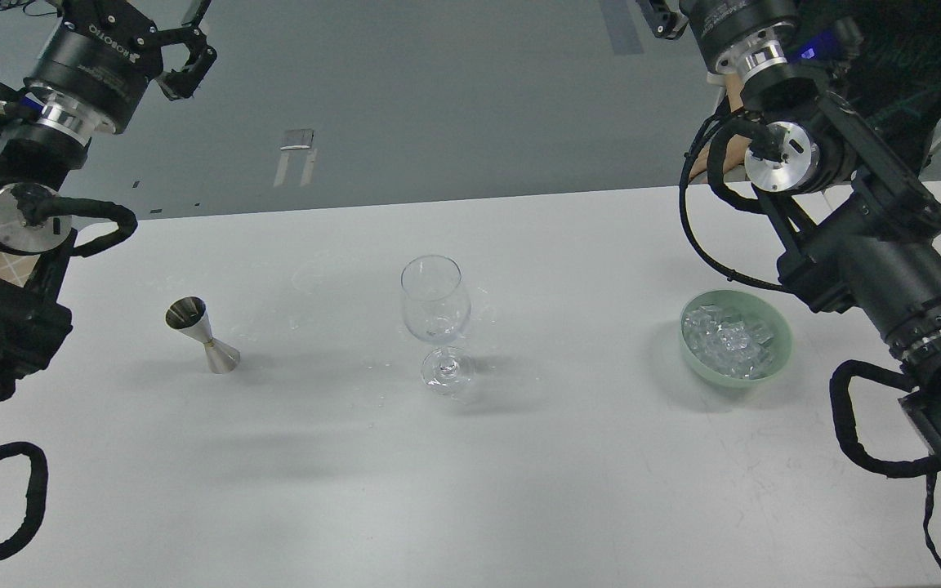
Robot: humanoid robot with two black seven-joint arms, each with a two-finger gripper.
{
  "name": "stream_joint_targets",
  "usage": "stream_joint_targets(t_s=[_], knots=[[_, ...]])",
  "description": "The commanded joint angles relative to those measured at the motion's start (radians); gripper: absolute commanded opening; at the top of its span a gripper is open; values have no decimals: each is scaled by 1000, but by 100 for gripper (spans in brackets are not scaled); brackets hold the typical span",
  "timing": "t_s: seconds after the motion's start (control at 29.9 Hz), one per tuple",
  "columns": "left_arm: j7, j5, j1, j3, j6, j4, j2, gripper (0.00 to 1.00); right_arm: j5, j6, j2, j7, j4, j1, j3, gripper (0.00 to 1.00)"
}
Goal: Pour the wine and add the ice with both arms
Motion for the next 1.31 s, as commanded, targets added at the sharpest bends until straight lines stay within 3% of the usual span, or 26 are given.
stream_joint_targets(t_s=[0.0, 0.44, 0.67, 0.9, 1.27], knots=[[1, 0, -5, 7, 0, 21, 1, 98, -1, 0, -1, 0, 0, 3, 1, 100], [1, -9, -29, 4, 0, 21, 4, 98, -1, -1, -1, 0, -20, 17, 1, 100], [1, -15, -26, -1, 117, 21, -7, 98, 7, -1, -1, 3, -104, 76, -8, 100], [1, -17, -28, -1, 113, 18, -7, 98, 9, -1, -12, 3, -125, 93, -36, 100], [4, -21, -31, -9, 173, 22, -39, 98, 9, -3, -58, -1, -127, 78, -36, 100]])
